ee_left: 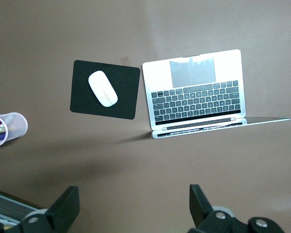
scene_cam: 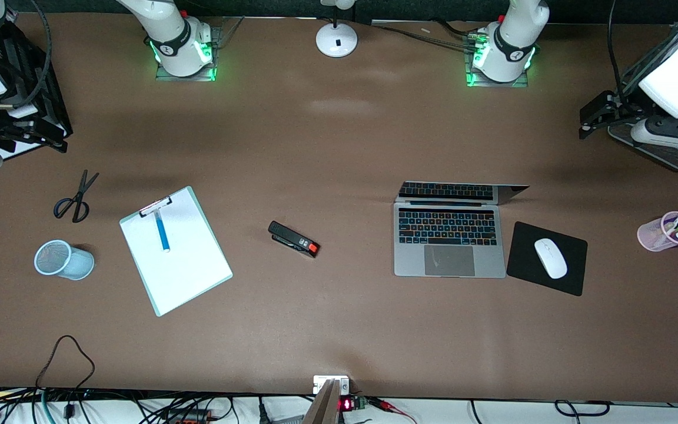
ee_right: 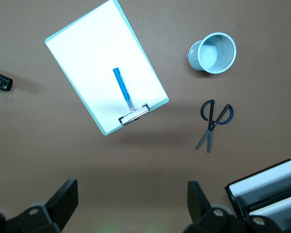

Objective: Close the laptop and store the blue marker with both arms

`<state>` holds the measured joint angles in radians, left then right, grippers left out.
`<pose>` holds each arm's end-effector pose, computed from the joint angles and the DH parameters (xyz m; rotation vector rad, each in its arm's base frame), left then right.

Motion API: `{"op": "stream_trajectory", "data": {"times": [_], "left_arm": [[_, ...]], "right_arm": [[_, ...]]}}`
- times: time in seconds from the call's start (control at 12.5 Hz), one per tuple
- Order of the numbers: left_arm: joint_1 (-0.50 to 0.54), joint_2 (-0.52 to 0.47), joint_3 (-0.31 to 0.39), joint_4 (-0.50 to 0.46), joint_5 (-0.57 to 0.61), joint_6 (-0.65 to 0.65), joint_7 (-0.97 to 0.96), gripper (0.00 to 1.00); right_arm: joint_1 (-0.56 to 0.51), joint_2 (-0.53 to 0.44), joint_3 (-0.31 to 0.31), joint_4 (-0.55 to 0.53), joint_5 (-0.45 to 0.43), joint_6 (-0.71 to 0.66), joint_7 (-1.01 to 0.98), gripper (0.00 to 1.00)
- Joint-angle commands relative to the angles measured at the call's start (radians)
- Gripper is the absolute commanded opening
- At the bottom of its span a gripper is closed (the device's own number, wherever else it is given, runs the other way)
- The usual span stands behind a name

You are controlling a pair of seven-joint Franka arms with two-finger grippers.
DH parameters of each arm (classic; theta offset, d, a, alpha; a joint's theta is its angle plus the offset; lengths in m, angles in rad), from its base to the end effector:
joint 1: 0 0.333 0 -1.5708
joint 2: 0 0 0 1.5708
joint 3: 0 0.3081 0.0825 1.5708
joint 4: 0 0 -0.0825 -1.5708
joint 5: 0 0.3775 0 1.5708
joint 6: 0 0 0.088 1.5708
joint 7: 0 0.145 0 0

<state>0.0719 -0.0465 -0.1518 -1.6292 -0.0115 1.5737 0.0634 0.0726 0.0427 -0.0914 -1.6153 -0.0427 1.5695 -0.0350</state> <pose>0.5314 -0.0458 0.5765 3.1292 -0.2241 -0.0150 0.5534 -0.0158 0.5346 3.0942 0.0278 -0.1386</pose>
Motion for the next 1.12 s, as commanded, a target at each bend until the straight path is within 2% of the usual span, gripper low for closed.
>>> {"op": "stream_trajectory", "data": {"times": [0.0,0.16,0.32,0.72,1.04], "left_arm": [[0.002,-0.018,-0.003,-0.020,0.021,0.009,-0.005,1.00],[0.002,-0.013,-0.003,-0.017,0.021,0.009,-0.005,1.00],[0.002,0.000,-0.003,-0.008,0.021,0.012,-0.005,1.00],[0.002,0.030,-0.002,0.005,0.018,0.014,-0.007,1.00],[-0.010,0.034,-0.005,-0.072,0.013,0.063,-0.010,1.00]], "right_arm": [[0.003,0.052,0.015,0.006,-0.002,0.012,0.012,1.00],[0.035,0.127,0.015,0.063,0.018,0.040,0.009,1.00],[0.042,0.164,0.016,0.063,0.020,0.072,0.010,1.00],[0.081,0.313,0.015,0.066,0.020,0.253,-0.057,1.00],[0.070,0.416,0.012,0.066,0.017,0.363,-0.157,1.00]]}}
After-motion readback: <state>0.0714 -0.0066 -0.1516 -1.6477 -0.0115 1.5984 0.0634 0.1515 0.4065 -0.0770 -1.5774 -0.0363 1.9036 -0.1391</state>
